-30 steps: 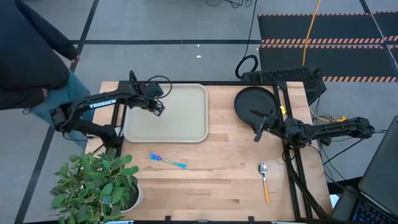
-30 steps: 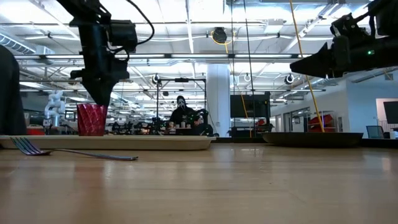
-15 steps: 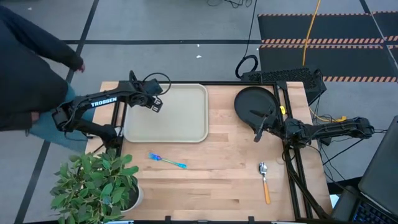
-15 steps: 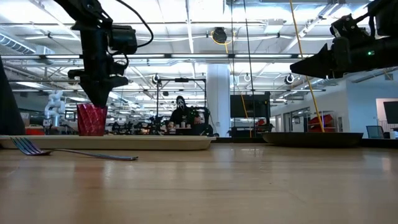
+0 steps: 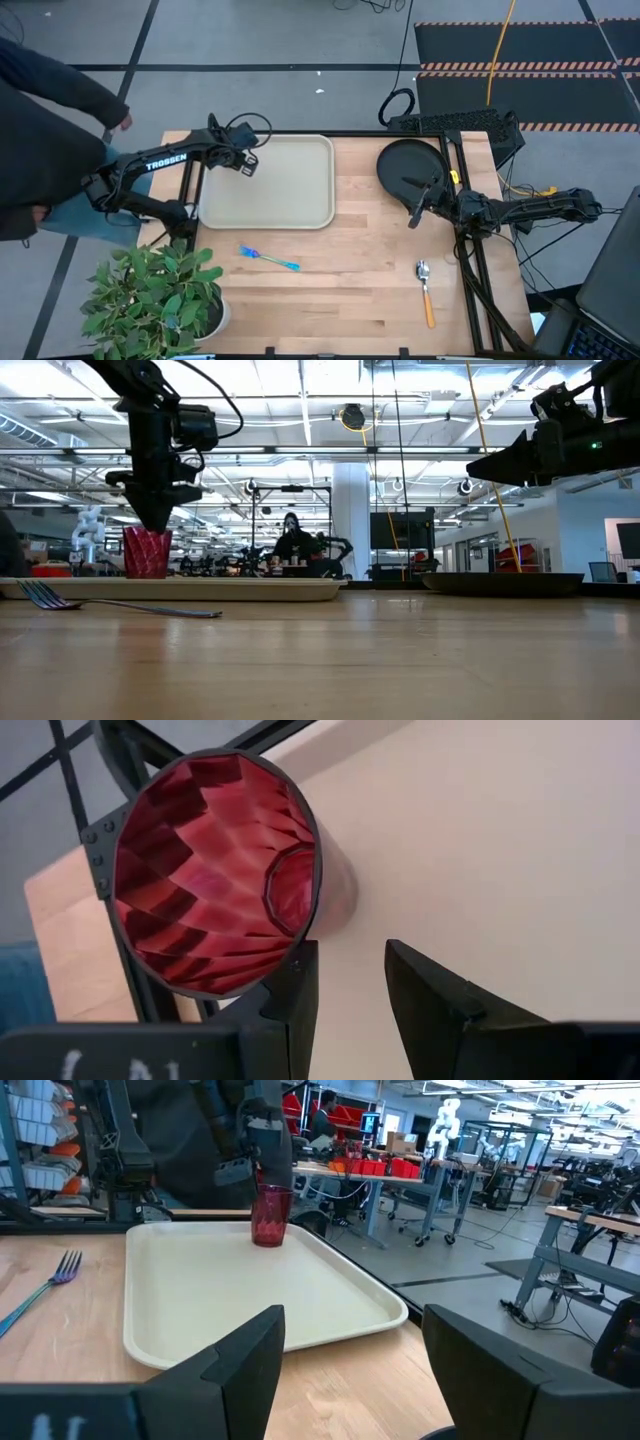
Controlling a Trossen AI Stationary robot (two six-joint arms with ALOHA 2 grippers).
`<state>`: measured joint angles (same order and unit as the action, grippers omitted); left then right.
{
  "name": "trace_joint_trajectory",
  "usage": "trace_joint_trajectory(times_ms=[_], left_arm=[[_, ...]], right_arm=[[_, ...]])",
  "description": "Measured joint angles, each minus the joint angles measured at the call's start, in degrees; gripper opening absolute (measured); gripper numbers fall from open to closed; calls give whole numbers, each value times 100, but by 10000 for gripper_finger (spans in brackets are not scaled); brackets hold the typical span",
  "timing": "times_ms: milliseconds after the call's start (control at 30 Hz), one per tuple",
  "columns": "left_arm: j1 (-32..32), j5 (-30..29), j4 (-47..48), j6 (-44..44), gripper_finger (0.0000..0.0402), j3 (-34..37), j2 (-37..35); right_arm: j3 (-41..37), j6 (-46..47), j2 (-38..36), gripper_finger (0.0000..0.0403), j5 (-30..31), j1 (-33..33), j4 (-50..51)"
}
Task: Pick and place plate/cup/fork/spoon on tray
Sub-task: Put the red cup on the top left of the gray tray
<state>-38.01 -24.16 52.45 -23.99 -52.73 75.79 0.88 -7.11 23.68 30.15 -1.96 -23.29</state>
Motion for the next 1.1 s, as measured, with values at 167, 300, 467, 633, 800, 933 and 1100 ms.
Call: trace_joint_trajectory(times_ms=[167,300,467,633,800,933,1100], left_arm=[[-80,-53,2,20,122,0,0],[-95,-55,2,43,122,0,0],[-95,-54,0,35,122,2,-2],[-93,47,-88,-123,122,207,-5],[-91,291,-431,-220,122,702,-4],[-93,298,-588,-316,122,966,-4],[-91,211,-634,-291,122,979,-4]], right_arm=[[-1,0,0,231,2,-2,0],[0,0,0,231,0,0,0],[-2,0,2,231,2,-2,0],[0,0,1,231,0,0,0],[0,0,2,231,0,0,0],[0,0,1,231,0,0,0],[0,-64,1,231,2,0,0]])
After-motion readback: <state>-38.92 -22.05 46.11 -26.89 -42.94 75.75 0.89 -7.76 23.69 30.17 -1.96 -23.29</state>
